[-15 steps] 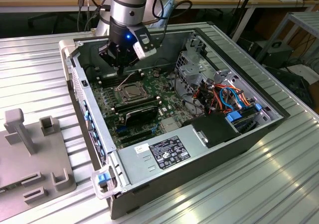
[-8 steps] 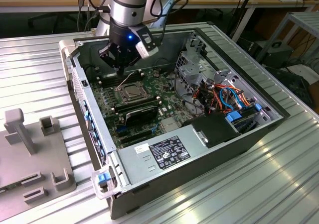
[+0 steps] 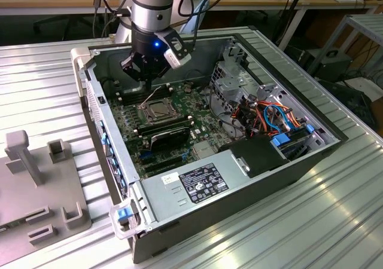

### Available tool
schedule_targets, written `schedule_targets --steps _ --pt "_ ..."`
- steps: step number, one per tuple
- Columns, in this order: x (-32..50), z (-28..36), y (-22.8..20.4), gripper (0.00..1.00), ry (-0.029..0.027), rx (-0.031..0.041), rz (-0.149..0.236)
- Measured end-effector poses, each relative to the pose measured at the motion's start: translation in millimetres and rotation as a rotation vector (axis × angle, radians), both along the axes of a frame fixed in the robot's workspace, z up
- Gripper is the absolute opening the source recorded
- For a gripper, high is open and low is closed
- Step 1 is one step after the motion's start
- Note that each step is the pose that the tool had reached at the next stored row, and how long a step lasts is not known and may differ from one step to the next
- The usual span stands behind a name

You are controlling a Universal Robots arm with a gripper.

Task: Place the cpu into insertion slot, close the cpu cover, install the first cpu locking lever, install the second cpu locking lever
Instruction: 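Install the first cpu locking lever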

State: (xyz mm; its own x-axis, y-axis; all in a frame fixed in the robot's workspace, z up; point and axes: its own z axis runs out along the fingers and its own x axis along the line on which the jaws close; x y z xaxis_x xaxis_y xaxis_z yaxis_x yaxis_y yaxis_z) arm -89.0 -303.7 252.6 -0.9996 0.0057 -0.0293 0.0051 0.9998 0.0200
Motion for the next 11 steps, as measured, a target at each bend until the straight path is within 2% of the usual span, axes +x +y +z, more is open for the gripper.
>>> schedule_targets --steps 11 --pt "0.0 0.0 0.0 0.11 -0.0001 0.0000 0.004"
